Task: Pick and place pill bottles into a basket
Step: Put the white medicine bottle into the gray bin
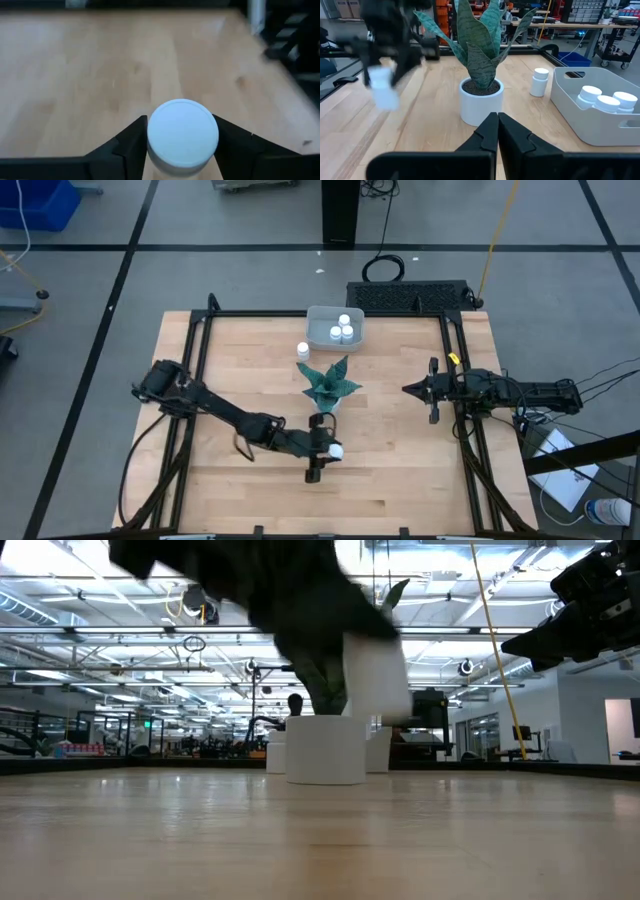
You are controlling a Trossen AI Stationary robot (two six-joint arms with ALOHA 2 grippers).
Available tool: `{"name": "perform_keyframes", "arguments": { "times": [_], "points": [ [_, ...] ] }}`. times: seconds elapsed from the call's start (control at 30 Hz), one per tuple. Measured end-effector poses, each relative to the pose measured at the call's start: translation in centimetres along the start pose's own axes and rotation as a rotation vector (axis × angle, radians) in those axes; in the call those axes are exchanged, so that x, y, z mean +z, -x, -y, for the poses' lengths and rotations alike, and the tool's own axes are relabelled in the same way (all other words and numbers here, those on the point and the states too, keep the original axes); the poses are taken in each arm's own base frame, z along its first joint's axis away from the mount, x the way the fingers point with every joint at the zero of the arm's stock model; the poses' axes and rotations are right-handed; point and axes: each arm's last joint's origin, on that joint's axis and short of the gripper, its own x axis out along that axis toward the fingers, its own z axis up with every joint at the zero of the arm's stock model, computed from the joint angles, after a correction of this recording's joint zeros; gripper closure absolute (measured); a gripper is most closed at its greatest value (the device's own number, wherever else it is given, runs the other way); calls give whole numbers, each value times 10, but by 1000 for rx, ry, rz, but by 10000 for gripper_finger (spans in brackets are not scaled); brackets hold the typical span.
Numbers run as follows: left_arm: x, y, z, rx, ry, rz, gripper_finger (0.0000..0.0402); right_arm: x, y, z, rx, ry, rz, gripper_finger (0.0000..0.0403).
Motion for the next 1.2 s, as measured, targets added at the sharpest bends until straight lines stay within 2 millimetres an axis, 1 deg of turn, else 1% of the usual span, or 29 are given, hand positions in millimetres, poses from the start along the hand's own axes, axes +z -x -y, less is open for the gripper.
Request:
{"name": "perform_keyframes", "arguments": {
  "times": [0.07, 0.13, 0.27, 0.43, 0.57, 0.67, 0.73, 0.87, 0.97, 1.1, 1.2],
  "points": [
    [14, 13, 0, -4, -24, 30, 217, 0, 0, 0, 0, 0, 0, 398],
    [28, 29, -3, 11, -54, 55, 220, 0, 0, 0, 0, 0, 0, 399],
    [59, 63, -16, 68, -98, 146, 219, 0, 0, 0, 0, 0, 0, 398],
    [85, 103, -43, 142, -161, 203, 203, 0, 0, 0, 0, 0, 0, 398],
    [100, 131, -77, 229, -180, 236, 208, 0, 0, 0, 0, 0, 0, 399],
    [107, 151, -104, 259, -163, 250, 219, 0, 0, 0, 0, 0, 0, 399],
    [111, 164, -120, 263, -151, 278, 219, 0, 0, 0, 0, 0, 0, 399],
    [116, 185, -147, 244, -131, 326, 206, 0, 0, 0, 0, 0, 0, 399],
    [120, 201, -165, 305, -128, 380, 204, 0, 0, 0, 0, 0, 0, 398],
    [117, 214, -195, 338, -124, 389, 221, 0, 0, 0, 0, 0, 0, 399],
    [114, 220, -219, 347, -105, 385, 221, 0, 0, 0, 0, 0, 0, 399]
  ]
}}
